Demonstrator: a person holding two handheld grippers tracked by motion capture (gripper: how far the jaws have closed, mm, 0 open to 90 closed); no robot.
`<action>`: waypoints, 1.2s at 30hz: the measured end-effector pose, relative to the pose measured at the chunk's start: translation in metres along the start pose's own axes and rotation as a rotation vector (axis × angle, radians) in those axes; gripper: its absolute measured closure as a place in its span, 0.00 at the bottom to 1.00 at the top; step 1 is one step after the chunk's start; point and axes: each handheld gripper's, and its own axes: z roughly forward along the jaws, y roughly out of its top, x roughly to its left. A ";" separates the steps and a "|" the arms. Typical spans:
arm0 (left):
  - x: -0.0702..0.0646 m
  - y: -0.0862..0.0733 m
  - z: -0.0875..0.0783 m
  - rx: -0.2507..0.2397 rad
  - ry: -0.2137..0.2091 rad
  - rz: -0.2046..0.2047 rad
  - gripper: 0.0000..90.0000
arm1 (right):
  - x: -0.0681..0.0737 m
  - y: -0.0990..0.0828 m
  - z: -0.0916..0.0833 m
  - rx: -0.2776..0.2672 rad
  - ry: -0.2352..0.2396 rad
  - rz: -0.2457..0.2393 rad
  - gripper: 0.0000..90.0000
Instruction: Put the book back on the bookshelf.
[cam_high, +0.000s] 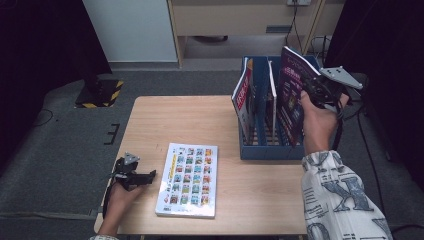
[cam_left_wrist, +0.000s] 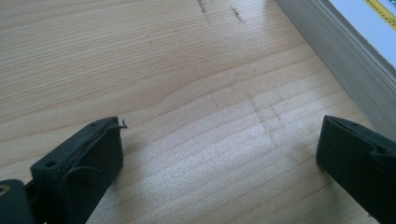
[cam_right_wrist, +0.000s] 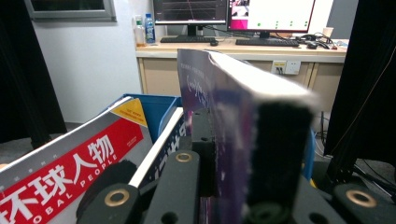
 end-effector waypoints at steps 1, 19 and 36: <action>0.000 0.000 0.000 0.001 0.000 0.001 0.00 | 0.001 -0.001 0.002 -0.006 -0.006 0.000 0.94; 0.000 0.000 0.001 -0.002 0.002 -0.004 0.00 | 0.006 -0.013 0.027 -0.018 -0.020 0.047 0.94; 0.000 0.000 0.000 0.000 0.004 -0.003 0.00 | 0.006 -0.019 0.043 -0.022 -0.034 0.043 0.94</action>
